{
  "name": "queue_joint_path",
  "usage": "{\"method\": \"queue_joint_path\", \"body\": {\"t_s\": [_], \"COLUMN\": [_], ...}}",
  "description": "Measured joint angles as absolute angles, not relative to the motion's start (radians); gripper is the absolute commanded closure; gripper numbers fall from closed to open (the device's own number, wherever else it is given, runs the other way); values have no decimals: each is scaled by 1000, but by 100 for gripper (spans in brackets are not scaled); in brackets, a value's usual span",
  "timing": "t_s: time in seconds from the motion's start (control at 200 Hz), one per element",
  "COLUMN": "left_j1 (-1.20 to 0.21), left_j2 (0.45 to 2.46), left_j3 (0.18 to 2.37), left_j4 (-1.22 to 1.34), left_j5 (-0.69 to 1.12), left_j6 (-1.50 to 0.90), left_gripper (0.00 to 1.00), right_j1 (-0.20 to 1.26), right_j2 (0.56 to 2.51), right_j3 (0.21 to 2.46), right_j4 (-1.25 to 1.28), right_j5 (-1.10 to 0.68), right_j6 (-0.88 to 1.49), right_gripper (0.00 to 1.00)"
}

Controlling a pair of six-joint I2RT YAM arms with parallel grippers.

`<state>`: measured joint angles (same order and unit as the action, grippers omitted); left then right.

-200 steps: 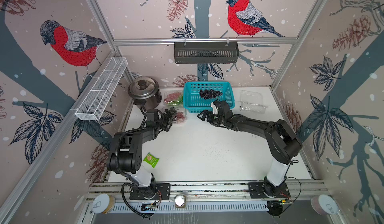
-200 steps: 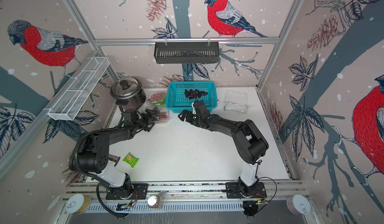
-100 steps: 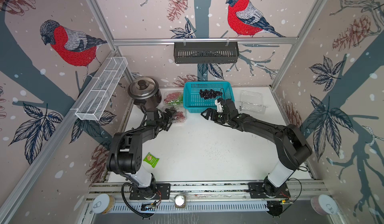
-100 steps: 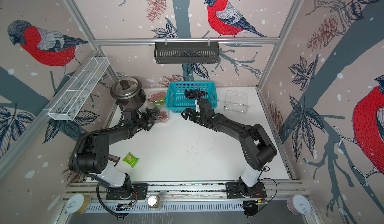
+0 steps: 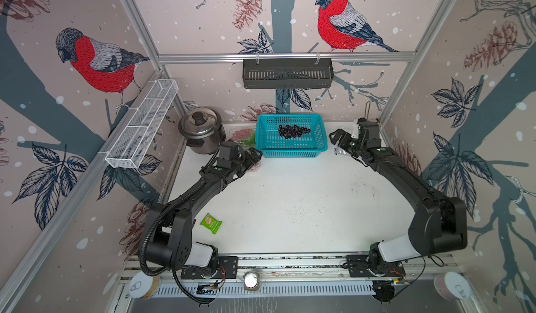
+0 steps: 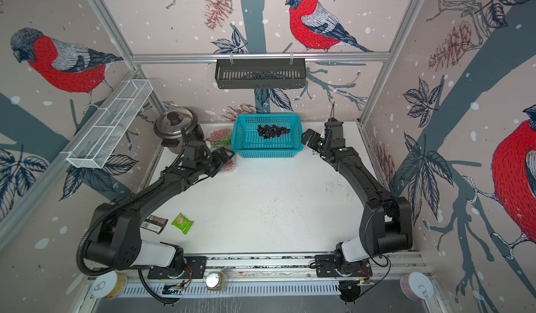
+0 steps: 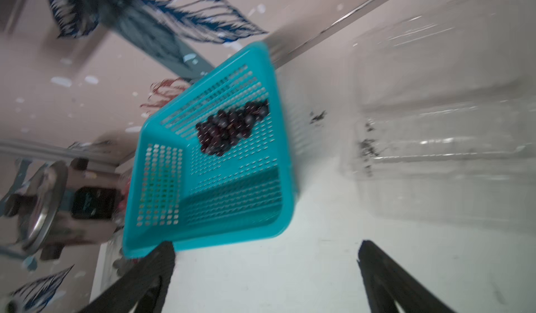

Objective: Pack grapes into containers
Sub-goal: Move the packing box to the center of the board.

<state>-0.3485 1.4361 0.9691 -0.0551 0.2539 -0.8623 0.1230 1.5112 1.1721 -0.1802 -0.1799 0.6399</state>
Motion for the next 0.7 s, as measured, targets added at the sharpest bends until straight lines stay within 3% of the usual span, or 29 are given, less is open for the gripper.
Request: {"method": "queue_joint_path", "body": {"t_s": [0.245,0.455,0.7], "left_j1": [-656,-773,-795], "left_j2": [1593,1763,1847], "left_j3": [1320,1563,1643], "left_j4": [-179,-249,-279], "left_j5": [11,-89,-131], "left_j6": [-669,-542,-471], "left_gripper": [3,3,3], "right_j1": [20,10,52], "right_j2": [1765,1940,1840], "right_j3": [1425,1577,1356], "right_j4": [-241,-306,-278], "right_j5": [-181,-208,-236], "right_j6": [579,561,562], "right_gripper": [0,0,0]}}
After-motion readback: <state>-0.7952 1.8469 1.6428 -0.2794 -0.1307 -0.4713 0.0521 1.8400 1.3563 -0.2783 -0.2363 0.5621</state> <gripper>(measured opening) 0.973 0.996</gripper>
